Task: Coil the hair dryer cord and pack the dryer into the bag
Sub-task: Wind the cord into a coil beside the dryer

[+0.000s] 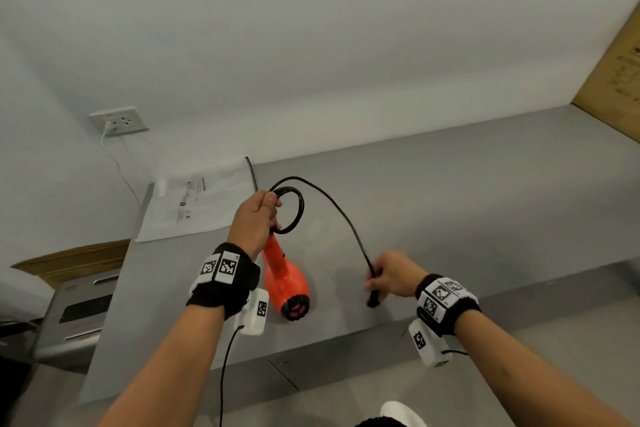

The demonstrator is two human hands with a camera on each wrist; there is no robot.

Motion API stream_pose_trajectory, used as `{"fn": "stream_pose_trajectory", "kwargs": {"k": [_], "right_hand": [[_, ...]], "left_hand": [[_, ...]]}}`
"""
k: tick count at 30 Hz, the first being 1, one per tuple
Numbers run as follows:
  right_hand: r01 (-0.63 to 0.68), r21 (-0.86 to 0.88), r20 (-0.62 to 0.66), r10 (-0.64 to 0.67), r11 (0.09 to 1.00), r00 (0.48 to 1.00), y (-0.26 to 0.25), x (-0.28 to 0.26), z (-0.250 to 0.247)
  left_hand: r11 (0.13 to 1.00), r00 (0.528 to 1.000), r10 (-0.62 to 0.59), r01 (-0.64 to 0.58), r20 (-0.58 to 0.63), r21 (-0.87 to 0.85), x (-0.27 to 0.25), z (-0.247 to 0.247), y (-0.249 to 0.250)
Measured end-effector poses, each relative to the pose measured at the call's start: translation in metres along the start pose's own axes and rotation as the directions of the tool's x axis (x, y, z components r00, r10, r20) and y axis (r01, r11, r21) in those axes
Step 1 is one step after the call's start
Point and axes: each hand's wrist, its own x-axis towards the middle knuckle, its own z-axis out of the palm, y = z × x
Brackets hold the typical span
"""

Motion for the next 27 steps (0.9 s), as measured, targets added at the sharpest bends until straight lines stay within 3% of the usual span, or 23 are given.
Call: {"fn": "stream_pose_trajectory", "kwargs": {"k": [1, 3, 5, 8, 12, 14, 15, 17, 18, 20, 21, 25, 27], "right_hand": [[0.076, 0.176, -0.081, -0.062, 0.981, 0.995, -0.015, -0.004, -0.009], [0.300, 0.448, -0.309, -0.169, 0.842, 0.936, -0.055, -0.018, -0.025], [0.501, 0.501, -0.500, -0.237, 0.706, 0.833, -0.094, -0.029, -0.037], [0.632, 0.329, -0.631, -0.334, 0.702, 0.700, -0.134, -0.025, -0.039], [0.565, -0.070, -0.610, -0.483, 0.822, 0.628, -0.145, 0.000, -0.020], [0.457, -0.263, -0.570, -0.519, 0.850, 0.637, -0.142, 0.013, -0.013], [0.399, -0.265, -0.596, -0.474, 0.878, 0.648, -0.139, 0.019, -0.011], [0.337, -0.052, -0.651, -0.288, 0.940, 0.703, -0.134, 0.029, -0.009], [0.327, 0.125, -0.611, -0.188, 0.937, 0.769, -0.133, 0.032, -0.009], [0.316, 0.397, -0.410, -0.141, 0.862, 0.901, -0.128, 0.036, -0.008], [0.320, 0.456, -0.323, -0.181, 0.831, 0.929, -0.125, 0.036, -0.007], [0.336, 0.566, -0.190, -0.278, 0.753, 0.942, -0.113, 0.028, -0.006], [0.313, 0.498, -0.167, -0.264, 0.809, 0.950, -0.097, 0.027, -0.007]], "left_hand": [[1.000, 1.000, -0.006, 0.006, 0.001, 0.005, 0.000, 0.001, 0.000], [0.999, 1.000, -0.011, 0.010, 0.009, 0.035, -0.001, 0.007, -0.001], [0.997, 1.000, -0.019, 0.017, 0.023, 0.071, -0.003, 0.013, 0.000], [0.995, 0.999, -0.023, 0.019, 0.039, 0.096, -0.006, 0.020, 0.005], [0.997, 0.998, -0.018, 0.014, 0.052, 0.080, -0.009, 0.024, 0.013], [0.997, 0.998, -0.017, 0.012, 0.061, 0.077, -0.011, 0.025, 0.015], [0.998, 0.997, -0.018, 0.013, 0.073, 0.068, -0.012, 0.025, 0.014], [0.999, 0.995, -0.022, 0.018, 0.093, 0.047, -0.015, 0.027, 0.014], [0.999, 0.995, -0.025, 0.020, 0.096, 0.046, -0.015, 0.027, 0.013], [0.998, 0.995, -0.029, 0.024, 0.098, 0.057, -0.015, 0.028, 0.012], [0.998, 0.995, -0.031, 0.025, 0.096, 0.065, -0.015, 0.026, 0.010], [0.994, 0.993, -0.061, 0.052, 0.098, 0.096, -0.013, 0.018, 0.007], [0.994, 0.992, -0.080, 0.073, 0.097, 0.075, -0.011, 0.014, 0.010]]}}
